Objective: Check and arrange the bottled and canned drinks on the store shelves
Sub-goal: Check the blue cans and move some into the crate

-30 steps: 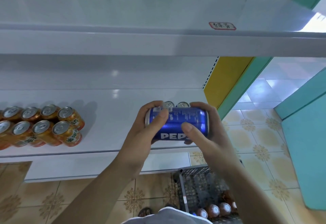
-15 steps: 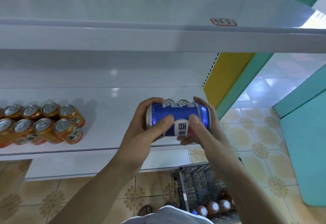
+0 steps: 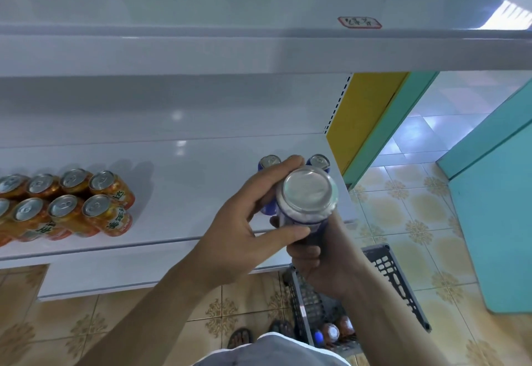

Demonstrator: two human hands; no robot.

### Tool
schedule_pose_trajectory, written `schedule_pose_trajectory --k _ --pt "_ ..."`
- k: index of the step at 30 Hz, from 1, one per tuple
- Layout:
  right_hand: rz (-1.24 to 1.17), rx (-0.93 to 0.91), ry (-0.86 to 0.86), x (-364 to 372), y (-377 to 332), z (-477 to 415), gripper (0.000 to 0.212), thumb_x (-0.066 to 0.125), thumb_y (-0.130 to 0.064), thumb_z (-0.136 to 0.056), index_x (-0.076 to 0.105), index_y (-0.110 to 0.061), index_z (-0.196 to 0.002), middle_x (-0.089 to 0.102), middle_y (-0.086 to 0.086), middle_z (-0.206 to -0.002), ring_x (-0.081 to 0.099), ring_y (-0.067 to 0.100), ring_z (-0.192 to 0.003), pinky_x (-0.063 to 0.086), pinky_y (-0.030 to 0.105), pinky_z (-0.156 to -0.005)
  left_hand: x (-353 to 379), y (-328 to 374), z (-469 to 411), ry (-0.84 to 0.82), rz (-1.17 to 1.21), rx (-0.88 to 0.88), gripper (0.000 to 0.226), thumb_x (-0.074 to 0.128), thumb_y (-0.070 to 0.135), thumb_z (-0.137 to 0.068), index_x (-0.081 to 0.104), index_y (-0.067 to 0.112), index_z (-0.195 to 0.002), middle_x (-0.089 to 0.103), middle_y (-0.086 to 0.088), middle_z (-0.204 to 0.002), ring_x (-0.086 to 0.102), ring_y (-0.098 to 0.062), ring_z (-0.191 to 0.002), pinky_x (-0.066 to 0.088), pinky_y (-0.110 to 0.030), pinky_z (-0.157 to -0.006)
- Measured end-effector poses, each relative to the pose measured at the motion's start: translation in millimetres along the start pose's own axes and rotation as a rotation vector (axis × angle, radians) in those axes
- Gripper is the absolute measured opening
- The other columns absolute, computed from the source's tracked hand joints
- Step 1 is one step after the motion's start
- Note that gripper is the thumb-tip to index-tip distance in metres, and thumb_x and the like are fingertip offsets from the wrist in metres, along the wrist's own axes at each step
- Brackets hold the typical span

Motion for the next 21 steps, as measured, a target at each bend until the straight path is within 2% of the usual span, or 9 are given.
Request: schedule_pose_trajectory --k 2,4,6,9,11,13,16,19,21 --pt "-0.002 -0.02 0.016 -5.0 2.1 0.3 0.051 0.047 -0.061 -0.09 0.061 -0.012 -0.087 0.05 0.001 -0.067 0.033 0.004 -0.034 0.025 0.014 -0.031 1.8 -4.2 1.5 -0.019 0.015 0.006 0.074 0.076 0.019 -0.082 0.042 0.025 -0.146 0.05 0.013 -0.147 0.044 -0.011 -0.139 0.042 -0.024 -0.109" --pt "-0.006 -0.077 0.074 -16.3 1.7 0.9 0.054 0.055 -0.063 -0.079 0.065 -0.012 -0.093 0.053 0.003 -0.069 0.04 0.006 -0.039 0.033 0.014 -0.036 4.2 -11.6 4.0 -0.028 0.0 0.011 0.074 0.077 0.018 -0.081 0.042 0.03 -0.145 0.05 0.016 -0.146 0.046 -0.012 -0.138 0.044 -0.025 -0.107" --pt "0.009 -0.188 0.174 -33.8 -4.2 5.4 0.056 0.057 -0.061 -0.079 0.066 -0.012 -0.102 0.059 0.004 -0.071 0.049 0.009 -0.049 0.043 0.017 -0.045 8.0 -23.4 5.9 -0.027 -0.043 0.009 0.072 0.077 0.018 -0.08 0.043 0.032 -0.142 0.05 0.019 -0.142 0.048 -0.011 -0.135 0.047 -0.024 -0.103" --pt "0.187 -0.354 0.391 -69.0 -14.7 21.3 0.053 0.063 -0.056 -0.076 0.065 -0.015 -0.109 0.07 0.0 -0.079 0.065 0.011 -0.066 0.051 0.021 -0.059 17.5 -57.5 7.7 -0.001 -0.182 -0.028 0.07 0.08 0.02 -0.077 0.045 0.021 -0.138 0.049 0.008 -0.136 0.052 -0.008 -0.125 0.049 -0.017 -0.096" --pt "0.347 -0.396 0.521 -90.5 -17.4 35.1 0.053 0.074 -0.051 -0.073 0.064 -0.02 -0.115 0.075 -0.003 -0.091 0.073 0.013 -0.082 0.056 0.026 -0.071 30.0 -84.4 10.8 0.005 -0.253 -0.095 0.067 0.085 0.019 -0.076 0.049 0.019 -0.132 0.049 0.008 -0.129 0.053 -0.002 -0.119 0.045 -0.012 -0.097" --pt "0.442 -0.428 0.595 -108.2 -17.8 48.4 0.045 0.084 -0.041 -0.071 0.062 -0.03 -0.11 0.075 -0.008 -0.095 0.074 0.01 -0.088 0.06 0.026 -0.077 50.3 -108.9 14.2 -0.038 -0.271 -0.196 0.062 0.086 0.023 -0.075 0.053 0.025 -0.127 0.05 0.015 -0.123 0.053 0.005 -0.113 0.044 -0.009 -0.093" --pt "0.576 -0.487 0.648 -137.1 -19.8 62.9 0.043 0.091 -0.035 -0.07 0.061 -0.036 -0.102 0.074 -0.014 -0.095 0.072 0.006 -0.09 0.06 0.029 -0.081 90.7 -135.3 16.3 -0.145 -0.292 -0.278 0.055 0.085 0.03 -0.076 0.056 0.03 -0.123 0.054 0.017 -0.119 0.054 0.004 -0.111 0.043 -0.003 -0.083" --pt "0.752 -0.467 0.731 -185.0 -18.8 73.9 0.051 0.091 -0.046 -0.065 0.059 -0.041 -0.103 0.07 -0.013 -0.103 0.068 0.006 -0.097 0.059 0.035 -0.088 134.2 -155.8 14.9 -0.23 -0.371 -0.331 0.046 0.081 0.03 -0.082 0.057 0.032 -0.121 0.053 0.021 -0.114 0.054 0.003 -0.109 0.043 -0.003 -0.079" --pt "0.814 -0.424 0.764 -225.9 -17.0 81.6 0.066 0.085 -0.058 -0.055 0.056 -0.041 -0.112 0.066 -0.011 -0.112 0.065 0.009 -0.103 0.057 0.039 -0.091 167.3 -168.5 12.1 -0.259 -0.406 -0.363 0.044 0.078 0.029 -0.084 0.058 0.03 -0.123 0.051 0.023 -0.11 0.055 0.0 -0.106 0.047 -0.013 -0.085"
Point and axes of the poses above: each hand's wrist, its own z-axis away from the middle knuckle, its own x-axis out of the palm, y = z × x, the point moved 9 cm from there along -z, towards the middle knuckle
